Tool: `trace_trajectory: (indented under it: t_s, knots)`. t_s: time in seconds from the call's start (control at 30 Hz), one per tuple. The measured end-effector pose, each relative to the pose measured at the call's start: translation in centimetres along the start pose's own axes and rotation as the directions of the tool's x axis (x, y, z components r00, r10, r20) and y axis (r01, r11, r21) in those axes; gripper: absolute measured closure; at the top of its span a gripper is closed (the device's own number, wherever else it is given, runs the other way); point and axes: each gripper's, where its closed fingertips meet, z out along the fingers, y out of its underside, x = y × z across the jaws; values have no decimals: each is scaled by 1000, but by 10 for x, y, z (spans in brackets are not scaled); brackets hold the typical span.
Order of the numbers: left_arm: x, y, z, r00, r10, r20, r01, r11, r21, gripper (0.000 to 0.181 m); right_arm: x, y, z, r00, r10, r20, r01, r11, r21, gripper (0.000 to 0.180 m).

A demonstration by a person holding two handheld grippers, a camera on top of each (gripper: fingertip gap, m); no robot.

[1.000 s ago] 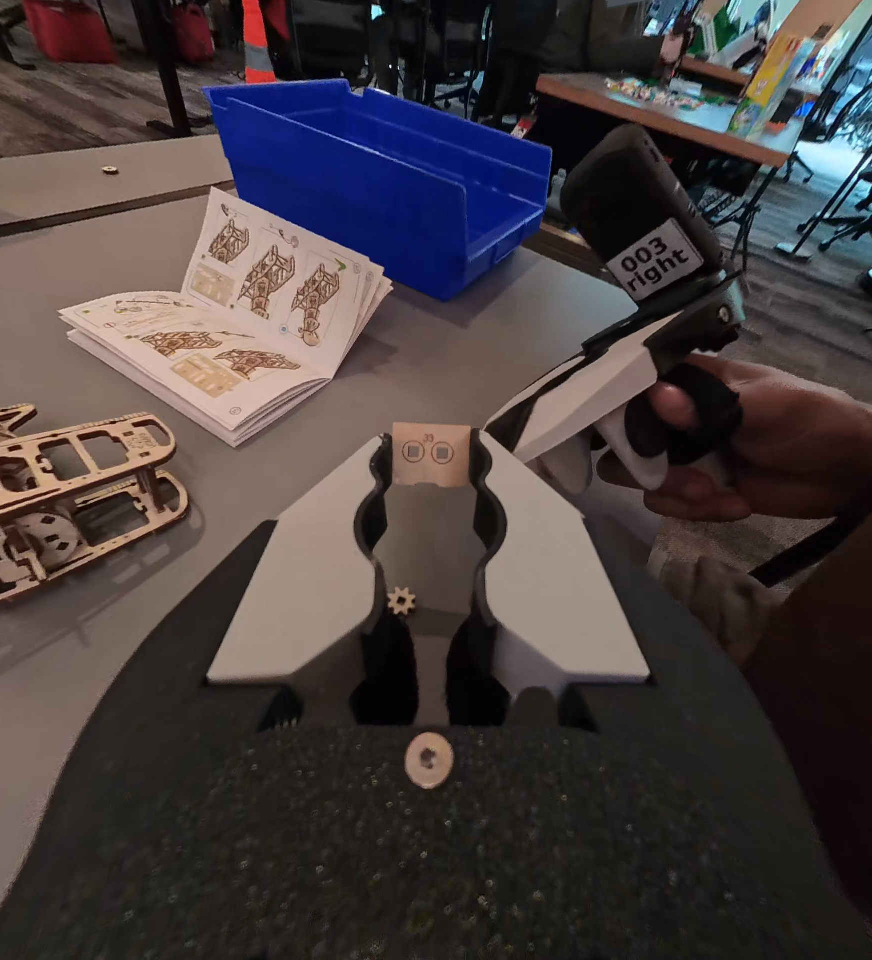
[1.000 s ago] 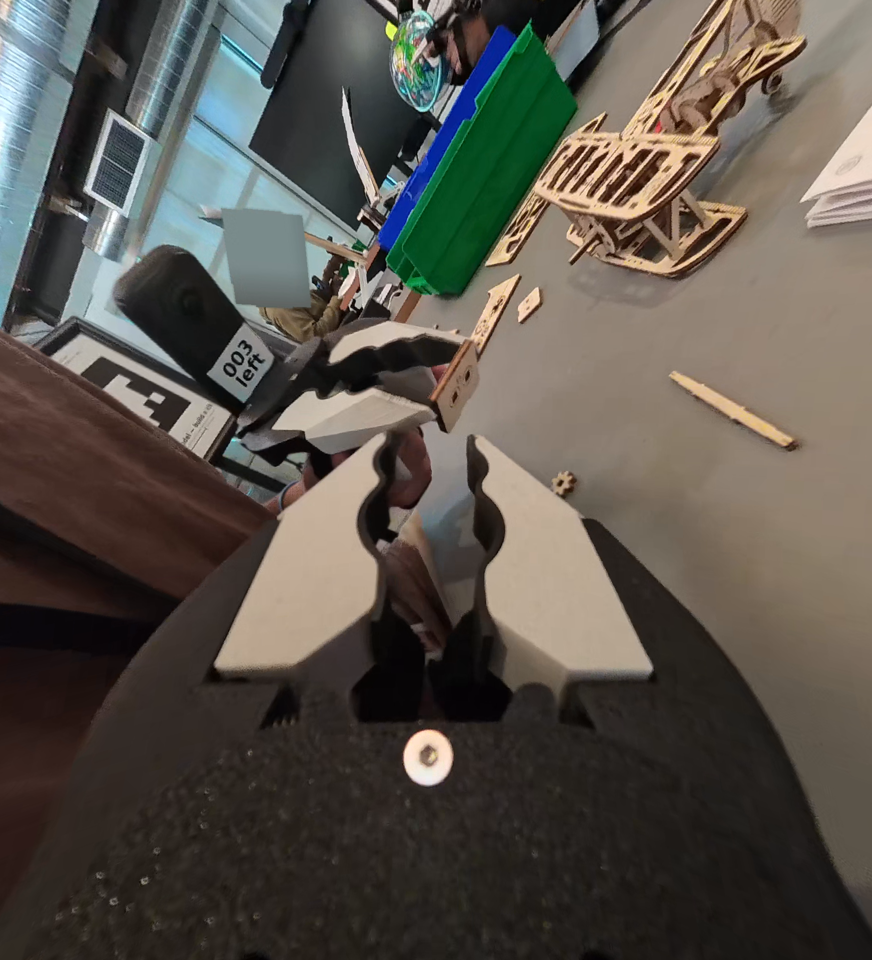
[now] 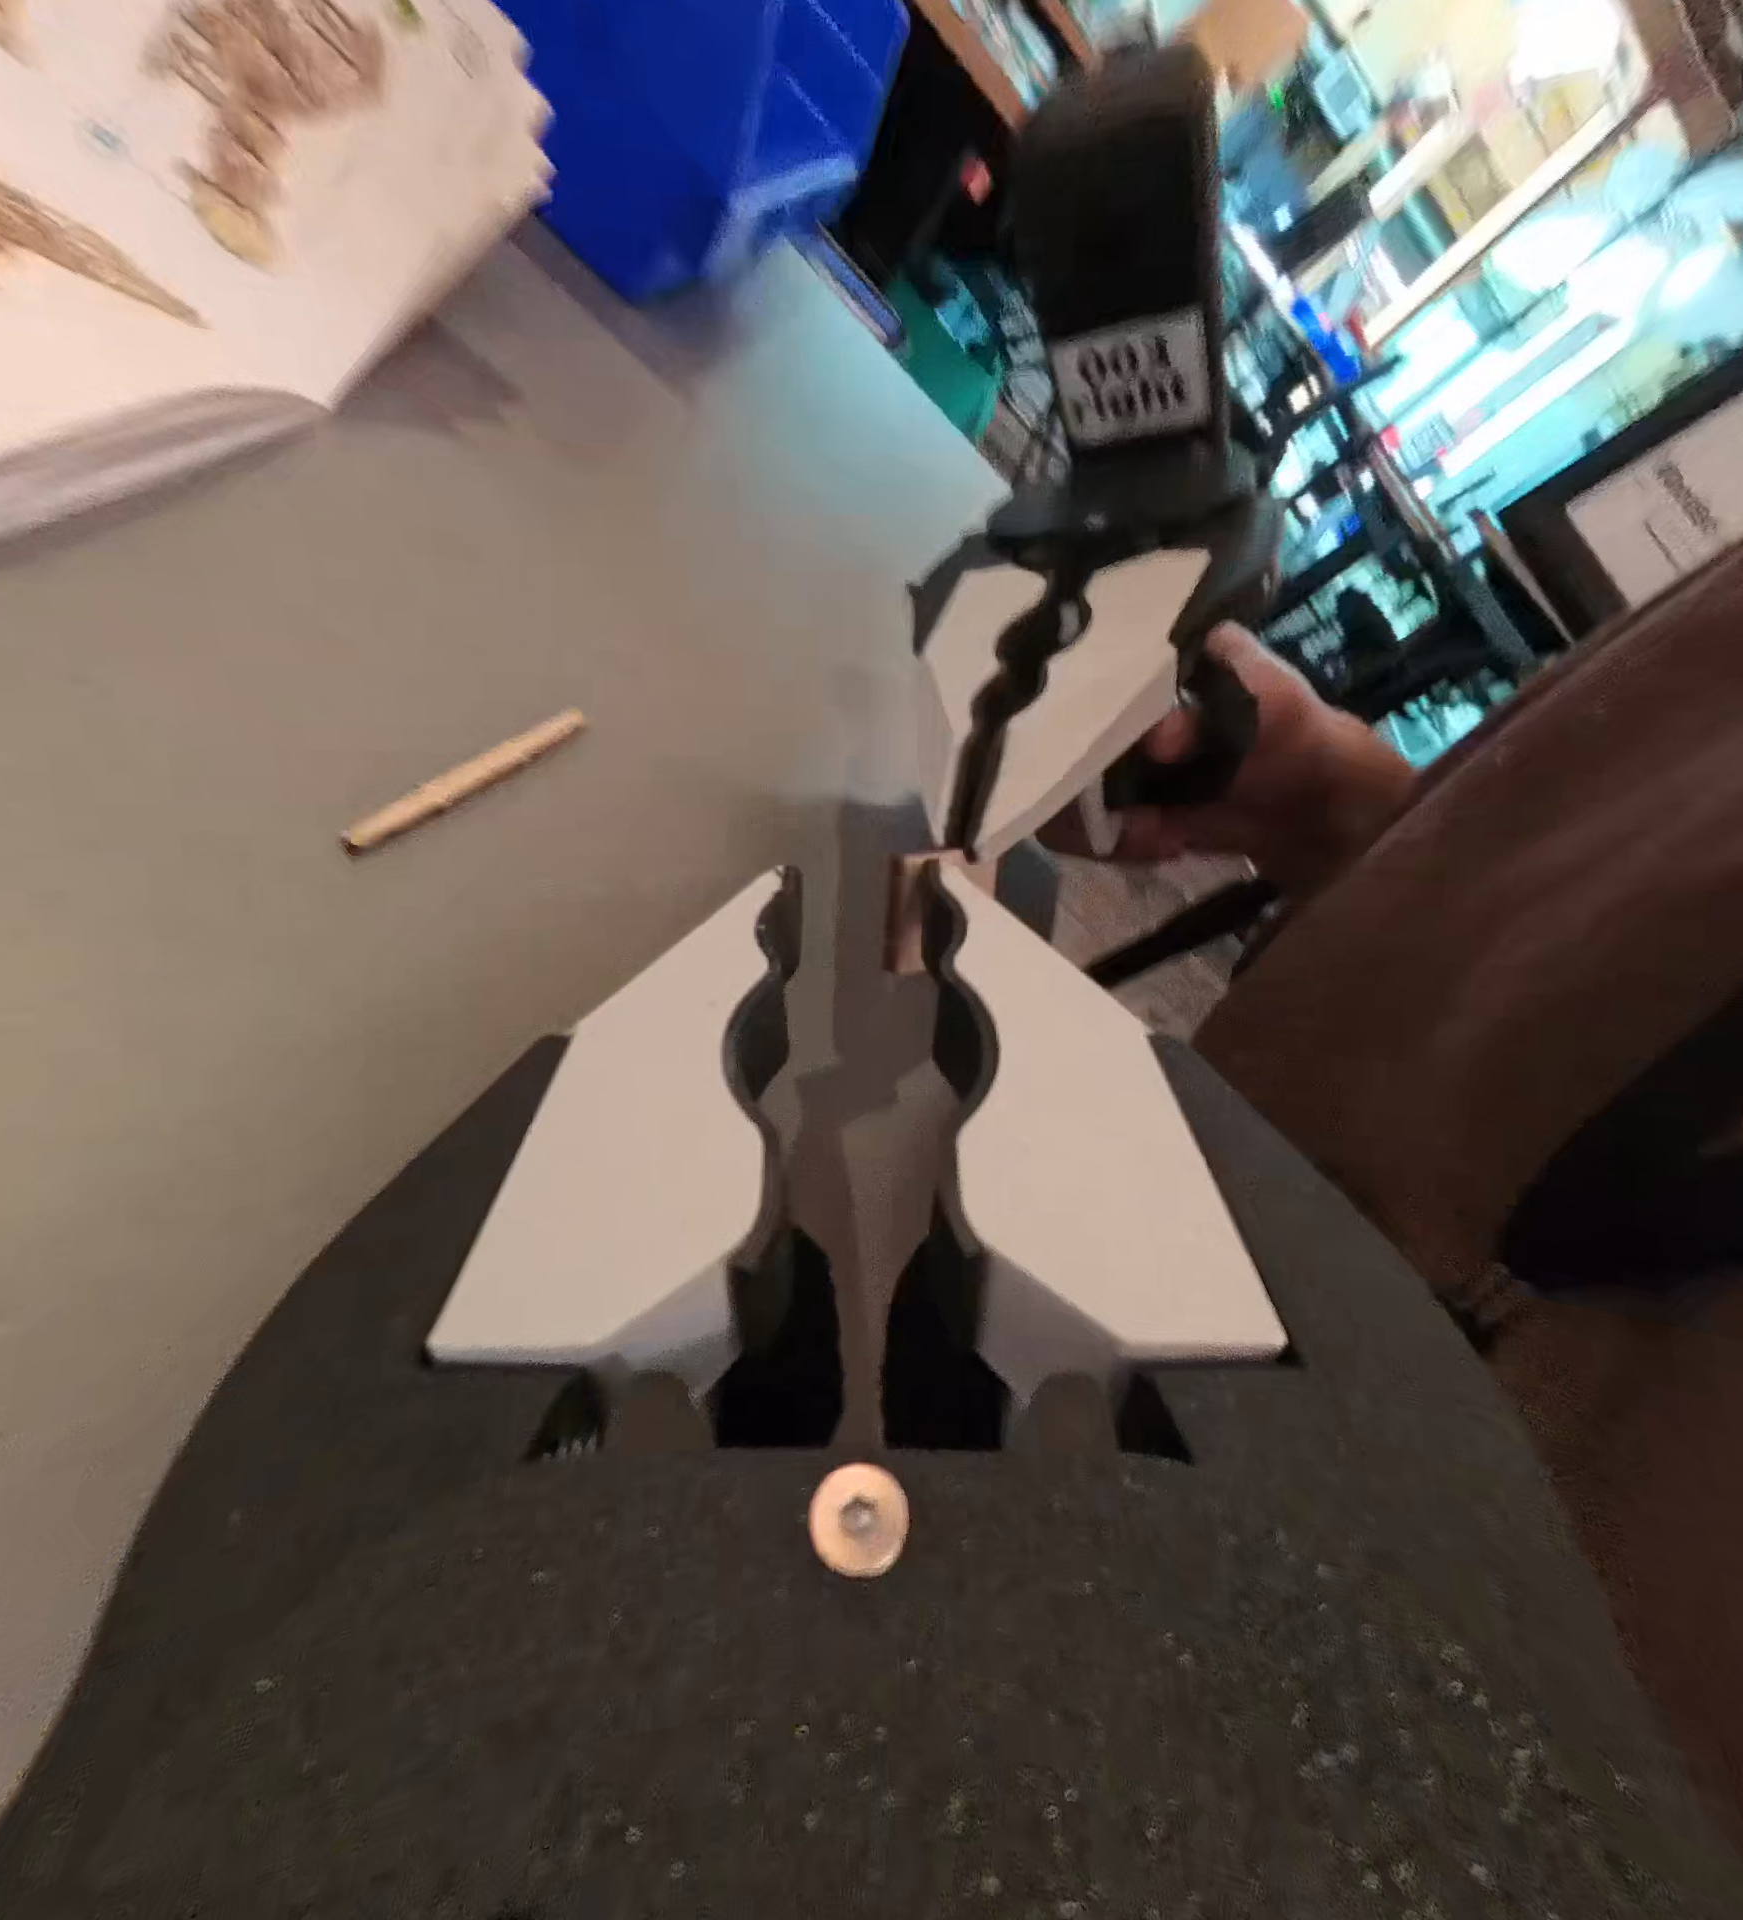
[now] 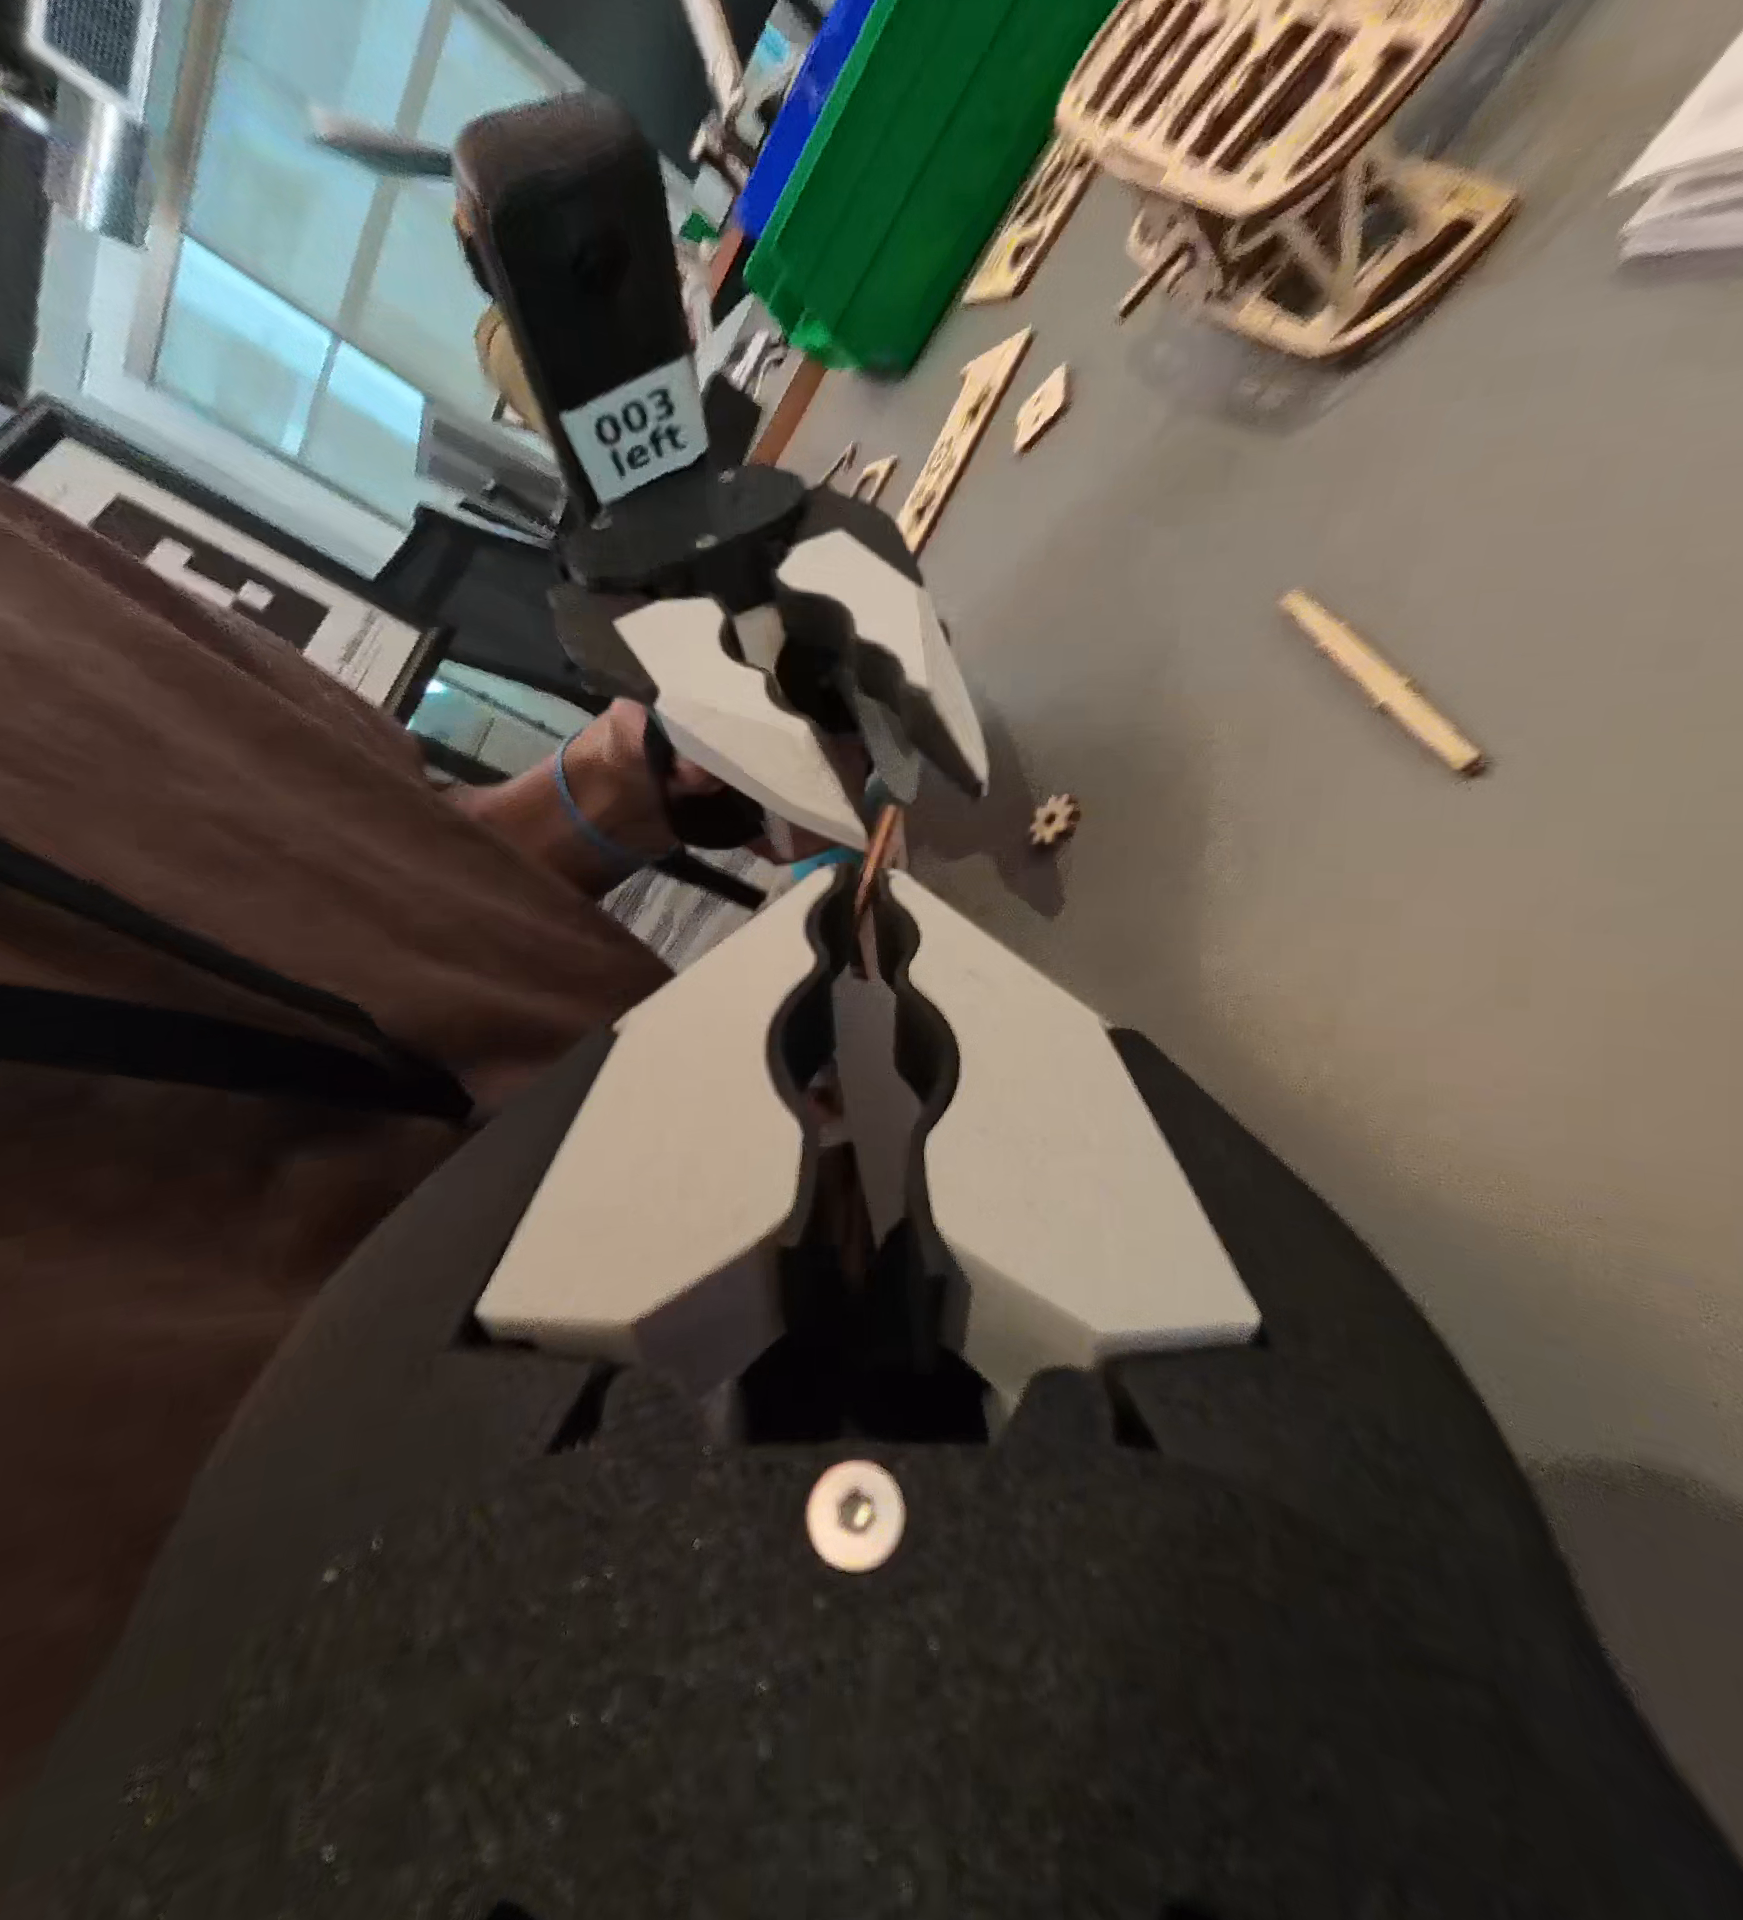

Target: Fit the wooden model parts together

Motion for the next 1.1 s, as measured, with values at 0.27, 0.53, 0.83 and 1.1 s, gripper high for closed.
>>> trace_trajectory:
  t_s: [0.27,0.53,0.83,1.1]
  knots:
    - [5,17,4,995,-82,-57,80,996,-49,181,9,11,4,1000,4,1,-4,999,-39,178]
    - [-3,24,9,987,-161,7,161,985,-66,181,20,-7,-12,994,-33,-104,40,997,60,180]
    - [13,30,5,993,-36,111,45,996,-75,177,34,42,-26,829,-455,-326,327,866,-378,127]
    - [6,34,-18,939,97,331,-56,990,-132,174,44,46,-12,709,-586,-392,391,790,-473,163]
